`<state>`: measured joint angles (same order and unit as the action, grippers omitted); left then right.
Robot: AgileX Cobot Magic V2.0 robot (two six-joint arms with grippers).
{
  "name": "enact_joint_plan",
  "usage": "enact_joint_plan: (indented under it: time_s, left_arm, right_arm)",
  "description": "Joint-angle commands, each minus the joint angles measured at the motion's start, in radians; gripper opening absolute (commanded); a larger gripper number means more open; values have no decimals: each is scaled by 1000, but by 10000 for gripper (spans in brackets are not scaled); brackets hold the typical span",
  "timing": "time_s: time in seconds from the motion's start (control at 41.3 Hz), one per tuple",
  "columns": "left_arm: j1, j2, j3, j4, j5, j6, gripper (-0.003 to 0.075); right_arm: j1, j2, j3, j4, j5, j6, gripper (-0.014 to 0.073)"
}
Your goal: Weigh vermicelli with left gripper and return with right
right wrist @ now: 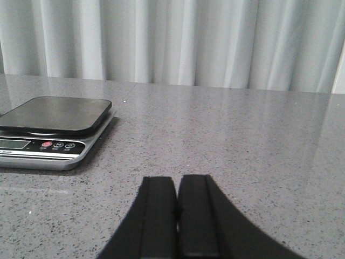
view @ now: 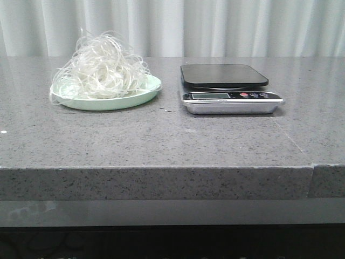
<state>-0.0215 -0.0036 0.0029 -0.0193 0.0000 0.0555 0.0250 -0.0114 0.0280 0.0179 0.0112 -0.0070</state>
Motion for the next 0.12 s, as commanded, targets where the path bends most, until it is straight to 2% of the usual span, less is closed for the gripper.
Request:
enact_joint_plan:
  time_s: [0.0, 0.097]
  left_arm:
    - [3, -21, 7, -10, -77, -10, 141]
    - [3, -21, 7, -10, -77, -10, 141]
  right_arm:
    - [-8, -15, -9, 5, -88, -4, 153]
    - [-8, -15, -9, 5, -88, -4, 153]
